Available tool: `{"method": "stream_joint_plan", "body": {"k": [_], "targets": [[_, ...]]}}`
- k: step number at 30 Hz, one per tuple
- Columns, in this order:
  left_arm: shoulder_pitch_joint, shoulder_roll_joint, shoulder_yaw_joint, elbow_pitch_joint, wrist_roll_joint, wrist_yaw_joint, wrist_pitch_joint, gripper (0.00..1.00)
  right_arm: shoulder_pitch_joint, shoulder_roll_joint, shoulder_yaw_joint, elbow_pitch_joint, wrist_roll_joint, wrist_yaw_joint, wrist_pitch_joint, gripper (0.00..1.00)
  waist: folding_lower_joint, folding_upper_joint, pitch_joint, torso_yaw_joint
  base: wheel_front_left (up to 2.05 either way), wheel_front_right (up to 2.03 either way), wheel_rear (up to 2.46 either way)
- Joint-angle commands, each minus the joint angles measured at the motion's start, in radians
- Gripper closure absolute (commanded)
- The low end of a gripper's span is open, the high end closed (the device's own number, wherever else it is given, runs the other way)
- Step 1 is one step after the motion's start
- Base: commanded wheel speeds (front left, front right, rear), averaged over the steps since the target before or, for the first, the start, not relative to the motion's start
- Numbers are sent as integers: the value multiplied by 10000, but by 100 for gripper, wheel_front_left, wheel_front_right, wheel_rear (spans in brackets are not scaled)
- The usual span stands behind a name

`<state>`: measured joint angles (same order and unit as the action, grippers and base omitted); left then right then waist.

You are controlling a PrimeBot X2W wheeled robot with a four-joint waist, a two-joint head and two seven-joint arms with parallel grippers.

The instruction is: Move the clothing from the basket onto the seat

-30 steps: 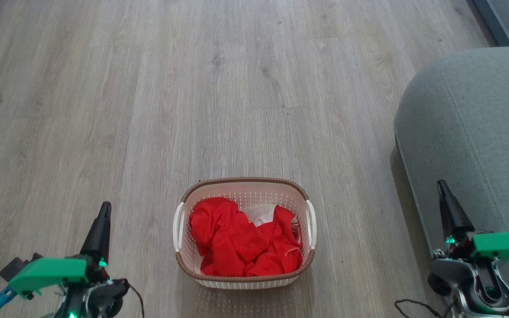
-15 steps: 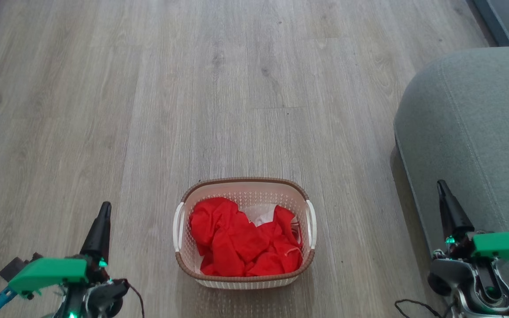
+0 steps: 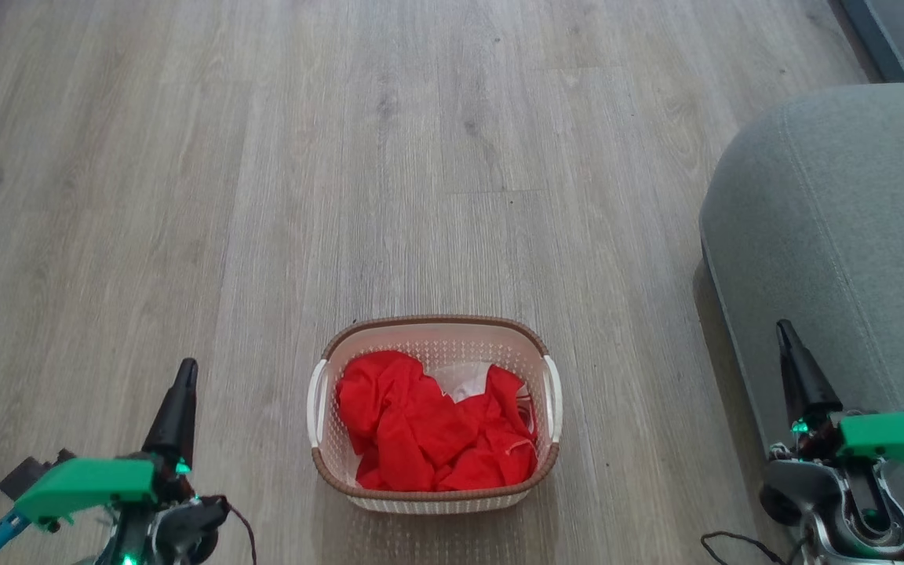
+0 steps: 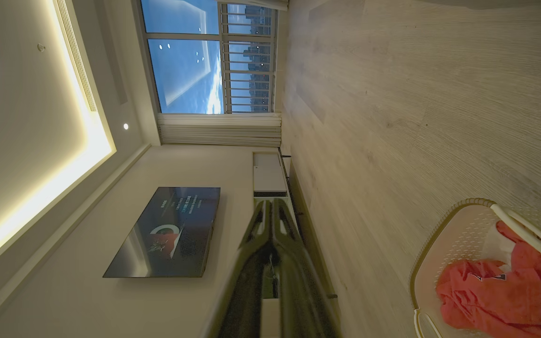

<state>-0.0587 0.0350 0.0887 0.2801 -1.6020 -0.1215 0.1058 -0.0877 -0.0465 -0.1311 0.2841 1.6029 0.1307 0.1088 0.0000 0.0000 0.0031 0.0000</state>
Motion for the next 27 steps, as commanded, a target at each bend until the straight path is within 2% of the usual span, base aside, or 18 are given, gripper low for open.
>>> {"method": "stream_joint_plan", "body": {"k": [1, 27], "targets": [[-492, 152, 247, -352, -70, -92, 71, 100, -202, -37, 177, -393, 60, 0, 41, 100, 0, 0, 0, 0, 0, 0, 0], [-492, 152, 247, -352, -70, -92, 71, 100, -202, -37, 177, -393, 60, 0, 41, 100, 0, 0, 0, 0, 0, 0, 0]]}}
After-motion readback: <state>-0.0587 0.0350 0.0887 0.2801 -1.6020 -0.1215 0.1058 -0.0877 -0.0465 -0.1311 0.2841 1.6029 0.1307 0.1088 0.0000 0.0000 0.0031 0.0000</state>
